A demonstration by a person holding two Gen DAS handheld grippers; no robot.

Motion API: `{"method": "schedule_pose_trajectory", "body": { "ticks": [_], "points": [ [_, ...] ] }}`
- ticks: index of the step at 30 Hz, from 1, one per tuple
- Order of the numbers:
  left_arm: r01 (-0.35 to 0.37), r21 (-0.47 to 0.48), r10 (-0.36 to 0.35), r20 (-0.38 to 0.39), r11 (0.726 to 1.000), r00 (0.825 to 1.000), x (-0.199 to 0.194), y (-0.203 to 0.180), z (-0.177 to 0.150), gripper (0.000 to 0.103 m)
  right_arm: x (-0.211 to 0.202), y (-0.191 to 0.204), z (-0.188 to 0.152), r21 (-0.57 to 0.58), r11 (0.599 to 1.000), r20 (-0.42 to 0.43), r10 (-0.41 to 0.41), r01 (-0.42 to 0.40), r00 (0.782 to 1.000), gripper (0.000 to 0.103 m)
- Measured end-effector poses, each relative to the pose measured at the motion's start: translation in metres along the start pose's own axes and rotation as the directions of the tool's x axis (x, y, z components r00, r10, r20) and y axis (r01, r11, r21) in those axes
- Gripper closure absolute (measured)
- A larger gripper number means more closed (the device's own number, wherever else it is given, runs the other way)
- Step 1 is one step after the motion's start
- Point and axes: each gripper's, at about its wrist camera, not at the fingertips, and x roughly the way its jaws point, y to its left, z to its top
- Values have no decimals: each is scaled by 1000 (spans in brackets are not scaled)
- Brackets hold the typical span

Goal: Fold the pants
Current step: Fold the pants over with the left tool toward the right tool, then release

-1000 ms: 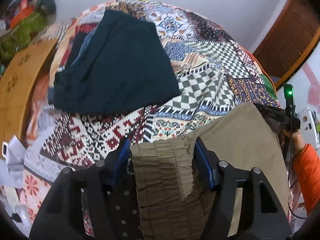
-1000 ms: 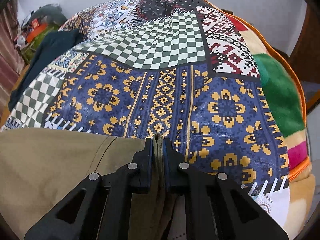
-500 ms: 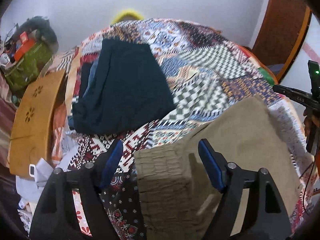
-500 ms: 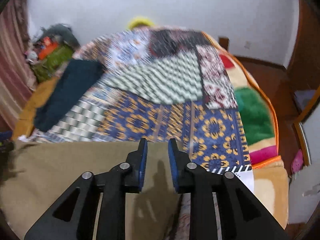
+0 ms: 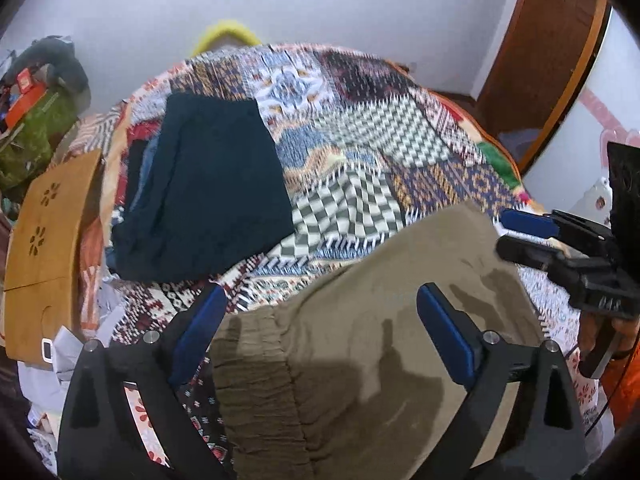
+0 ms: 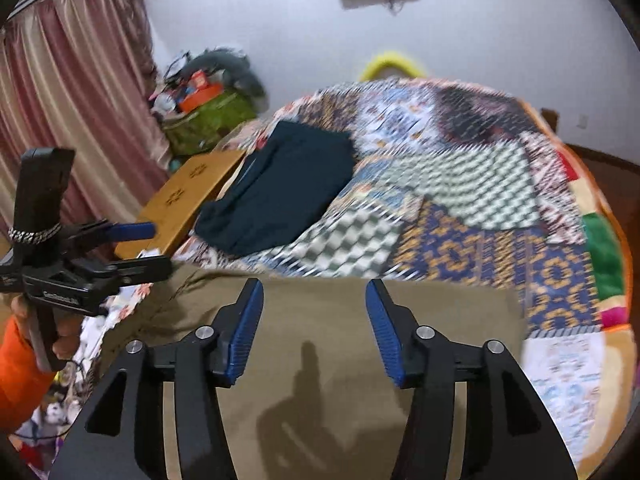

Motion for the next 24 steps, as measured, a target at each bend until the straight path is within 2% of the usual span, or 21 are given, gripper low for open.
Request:
{"method": "schedule_pose_trajectory", "body": {
  "ticks": [3, 6, 8, 10, 12, 15, 24],
  "points": [
    [-1, 6, 1, -69, 1000, 998, 21, 1, -7, 6, 22, 5, -8, 6, 999, -69, 32, -31, 997, 47],
    [10, 2, -10, -154, 1000, 988, 41, 3, -18, 6, 51, 6, -22, 26, 998, -178, 58, -55, 982, 42],
    [5, 29, 0, -176, 1000, 984, 46, 1, -26, 6, 59, 7, -33, 27, 998, -234, 67, -62, 970, 42],
    [-13, 84, 28, -175, 996, 984, 45, -4, -35, 6, 62, 9, -46, 15, 998, -265, 59, -57, 962, 37],
    [-39, 126, 59, -164, 991, 985, 41, -9, -44, 6, 54, 8, -56, 3, 999, -253, 47, -47, 966, 35],
    [-48, 148, 70, -146, 988, 987, 32, -11, -55, 5, 38, 6, -68, 6, 1000, -237, 28, -28, 971, 35],
    [-67, 99, 76, -91, 993, 993, 3, -8, -81, 5, -8, -8, -107, 116, 993, -173, 1, 20, 985, 29]
  ]
}}
